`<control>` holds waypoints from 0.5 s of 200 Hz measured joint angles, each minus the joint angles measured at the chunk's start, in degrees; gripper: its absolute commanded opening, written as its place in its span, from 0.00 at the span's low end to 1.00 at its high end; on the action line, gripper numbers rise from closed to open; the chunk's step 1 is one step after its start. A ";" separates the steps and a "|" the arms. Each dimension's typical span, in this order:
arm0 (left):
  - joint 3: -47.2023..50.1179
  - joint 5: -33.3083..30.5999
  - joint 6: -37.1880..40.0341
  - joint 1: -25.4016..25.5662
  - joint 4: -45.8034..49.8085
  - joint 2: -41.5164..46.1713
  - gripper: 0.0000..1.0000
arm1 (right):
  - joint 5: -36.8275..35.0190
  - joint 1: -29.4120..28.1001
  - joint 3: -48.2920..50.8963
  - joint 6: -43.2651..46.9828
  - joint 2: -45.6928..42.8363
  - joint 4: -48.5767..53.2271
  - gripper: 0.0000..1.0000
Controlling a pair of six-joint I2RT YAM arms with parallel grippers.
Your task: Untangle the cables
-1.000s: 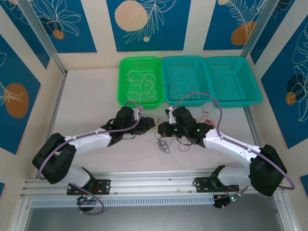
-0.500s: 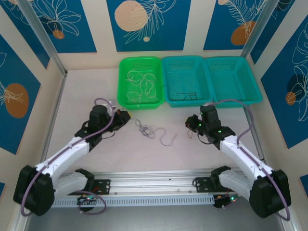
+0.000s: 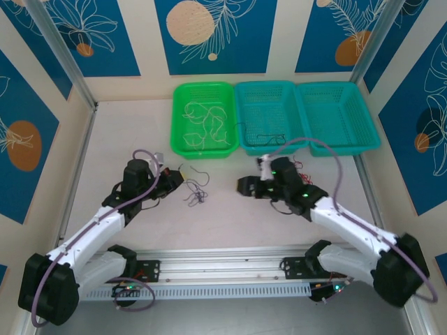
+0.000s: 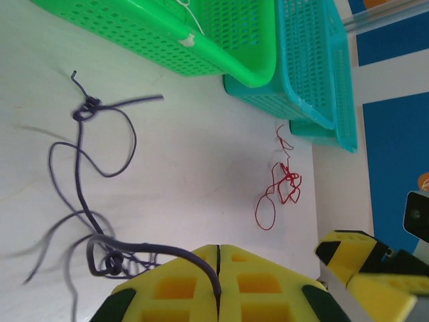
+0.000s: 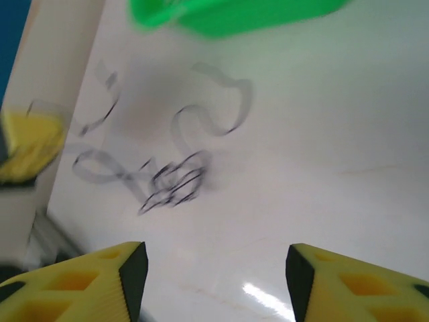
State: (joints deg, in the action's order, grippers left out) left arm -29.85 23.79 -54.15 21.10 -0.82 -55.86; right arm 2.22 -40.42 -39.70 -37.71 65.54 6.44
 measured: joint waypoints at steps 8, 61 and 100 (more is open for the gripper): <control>0.00 0.00 0.42 0.00 0.48 0.15 0.00 | -0.07 -1.97 -2.21 0.33 4.42 -1.53 0.59; -1.46 1.31 3.98 0.00 4.94 5.22 0.00 | -2.23 -5.33 -11.41 -8.48 29.49 -6.75 0.63; -3.80 1.31 10.36 0.00 10.91 10.12 0.00 | -4.39 -5.68 -25.90 -12.74 39.26 4.13 0.67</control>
State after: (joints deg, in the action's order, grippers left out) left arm -33.65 25.10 -43.79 21.10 10.09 -45.74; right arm -2.17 -46.11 -65.60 -50.46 104.79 10.57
